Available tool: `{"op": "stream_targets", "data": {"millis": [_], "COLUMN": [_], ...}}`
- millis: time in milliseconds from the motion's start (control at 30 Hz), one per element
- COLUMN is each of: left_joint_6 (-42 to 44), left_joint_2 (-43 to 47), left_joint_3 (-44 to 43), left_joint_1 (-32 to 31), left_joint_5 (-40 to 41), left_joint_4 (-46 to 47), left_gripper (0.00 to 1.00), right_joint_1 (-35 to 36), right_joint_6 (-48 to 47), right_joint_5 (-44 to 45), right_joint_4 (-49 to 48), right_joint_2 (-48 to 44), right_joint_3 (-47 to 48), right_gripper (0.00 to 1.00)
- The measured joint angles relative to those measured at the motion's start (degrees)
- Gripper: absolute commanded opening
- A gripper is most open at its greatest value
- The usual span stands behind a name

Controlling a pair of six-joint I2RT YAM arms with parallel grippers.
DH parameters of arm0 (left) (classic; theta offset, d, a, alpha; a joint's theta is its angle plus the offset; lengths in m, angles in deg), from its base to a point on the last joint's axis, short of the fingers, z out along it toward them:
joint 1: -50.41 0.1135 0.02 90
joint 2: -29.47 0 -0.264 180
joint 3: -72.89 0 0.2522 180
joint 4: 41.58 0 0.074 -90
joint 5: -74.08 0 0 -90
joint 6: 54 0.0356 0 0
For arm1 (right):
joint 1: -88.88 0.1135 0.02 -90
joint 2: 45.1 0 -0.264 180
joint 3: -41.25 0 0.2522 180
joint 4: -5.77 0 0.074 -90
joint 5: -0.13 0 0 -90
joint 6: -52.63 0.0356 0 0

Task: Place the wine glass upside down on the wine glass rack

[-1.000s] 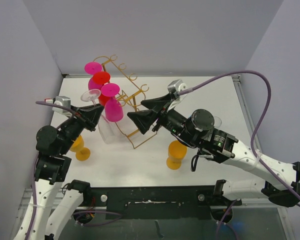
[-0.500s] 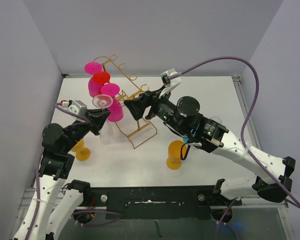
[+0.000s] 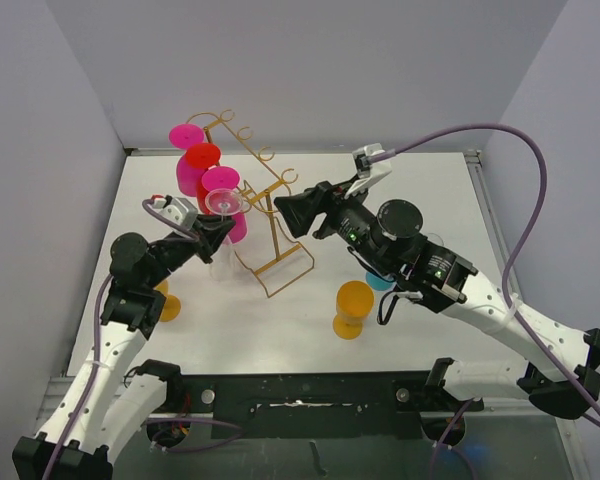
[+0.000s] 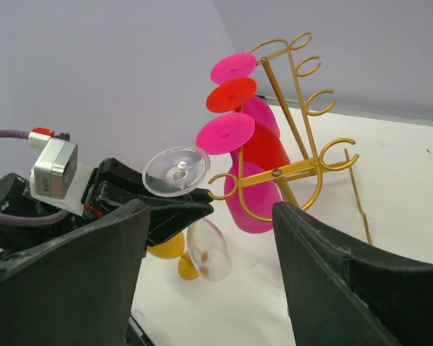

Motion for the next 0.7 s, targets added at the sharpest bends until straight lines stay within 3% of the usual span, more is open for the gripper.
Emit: {"op": "stream_targets", "data": {"millis": [700], "left_joint_6": [0.61], "left_joint_2": [-7.17], "left_joint_3": [2.84], "left_joint_1": [0.0], "left_joint_5": [-4.96], "left_joint_4": [12.41], "left_gripper": [0.0], "right_joint_1": [-1.25], "right_joint_6": [-0.02], "right_joint_5": [1.79], "right_joint_4": [-0.55], "right_joint_2": [-4.35], "right_joint_3": [-4.68], "right_gripper": [0.7]}}
